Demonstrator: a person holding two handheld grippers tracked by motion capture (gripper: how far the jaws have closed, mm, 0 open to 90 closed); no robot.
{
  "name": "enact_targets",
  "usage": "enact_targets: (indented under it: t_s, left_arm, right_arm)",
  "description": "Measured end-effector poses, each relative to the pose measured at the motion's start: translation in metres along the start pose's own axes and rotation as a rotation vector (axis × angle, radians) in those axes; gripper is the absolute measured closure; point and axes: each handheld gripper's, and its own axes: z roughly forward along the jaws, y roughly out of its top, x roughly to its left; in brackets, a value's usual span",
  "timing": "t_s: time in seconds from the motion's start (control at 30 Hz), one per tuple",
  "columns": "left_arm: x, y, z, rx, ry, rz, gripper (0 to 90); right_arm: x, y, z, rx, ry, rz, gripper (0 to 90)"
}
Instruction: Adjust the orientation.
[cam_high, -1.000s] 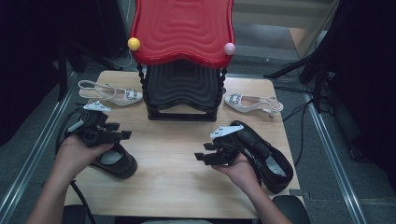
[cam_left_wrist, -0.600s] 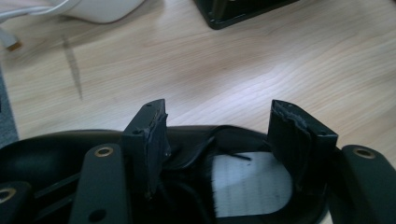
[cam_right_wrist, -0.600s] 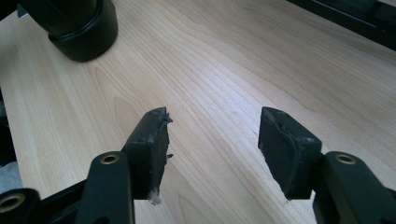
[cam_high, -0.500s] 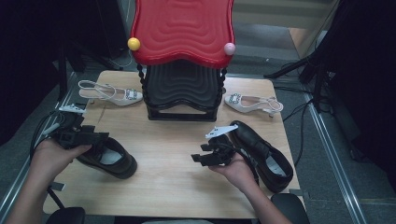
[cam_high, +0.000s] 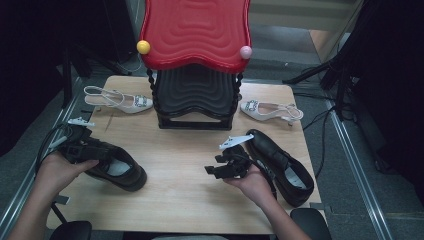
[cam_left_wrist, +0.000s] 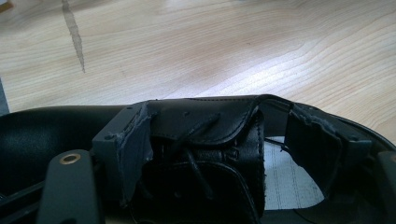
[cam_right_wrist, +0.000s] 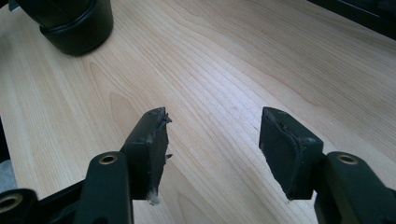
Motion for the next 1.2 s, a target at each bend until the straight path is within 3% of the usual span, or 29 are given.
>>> enact_targets:
  t_s: [0.07, 0.13, 0.27, 0.37, 0.43, 0.5, 0.6, 0.73, 0.87, 0.97, 1.03, 1.07, 1.2]
  left_arm:
    - [-0.003, 0.002, 0.000, -0.005, -0.001, 0.016, 23.4]
    - [-0.003, 0.006, 0.001, -0.008, -0.038, 0.022, 23.7]
    - [-0.002, 0.008, 0.010, 0.032, -0.013, 0.055, 26.0]
    - [0.006, 0.004, 0.009, 0.014, -0.022, 0.037, 36.0]
    - [0.010, 0.001, 0.008, 0.005, -0.048, 0.021, 36.3]
    - [0.007, -0.001, 0.011, 0.010, -0.036, 0.046, 36.5]
    - [-0.002, -0.001, 0.012, 0.033, 0.015, 0.088, 36.4]
    - [0.001, -0.004, 0.005, 0.049, 0.014, 0.051, 36.2]
    - [0.001, -0.007, 0.011, 0.042, 0.030, 0.073, 38.6]
    - [0.005, -0.005, 0.013, 0.056, -0.005, 0.041, 47.3]
    - [0.008, -0.006, 0.014, 0.045, -0.017, 0.034, 60.4]
    - [0.013, -0.006, 0.014, 0.032, -0.056, 0.017, 62.7]
    - [0.012, -0.002, 0.009, 0.020, -0.036, 0.023, 75.9]
  right_arm:
    - [0.000, 0.000, 0.000, 0.001, -0.001, 0.002, 43.4]
    - [0.000, 0.000, 0.000, 0.004, -0.003, 0.005, 43.4]
    - [0.001, -0.001, 0.001, 0.012, -0.005, 0.004, 43.2]
    - [0.002, -0.002, 0.000, 0.012, -0.006, 0.001, 42.9]
    - [0.001, -0.002, -0.001, 0.011, -0.010, 0.006, 42.8]
    - [0.000, -0.003, -0.002, 0.008, -0.013, 0.013, 42.7]
    - [0.000, -0.005, -0.005, 0.005, -0.023, 0.022, 42.6]
    - [-0.002, -0.009, -0.008, -0.006, -0.026, 0.033, 42.5]
    - [-0.004, -0.011, -0.010, -0.009, -0.031, 0.050, 42.4]
    - [-0.003, -0.013, -0.010, -0.010, -0.035, 0.051, 42.3]
    - [-0.003, -0.013, -0.011, -0.010, -0.038, 0.051, 42.3]
    - [-0.002, -0.014, -0.011, -0.008, -0.040, 0.057, 42.2]
    - [-0.004, -0.013, -0.011, -0.013, -0.040, 0.060, 42.3]
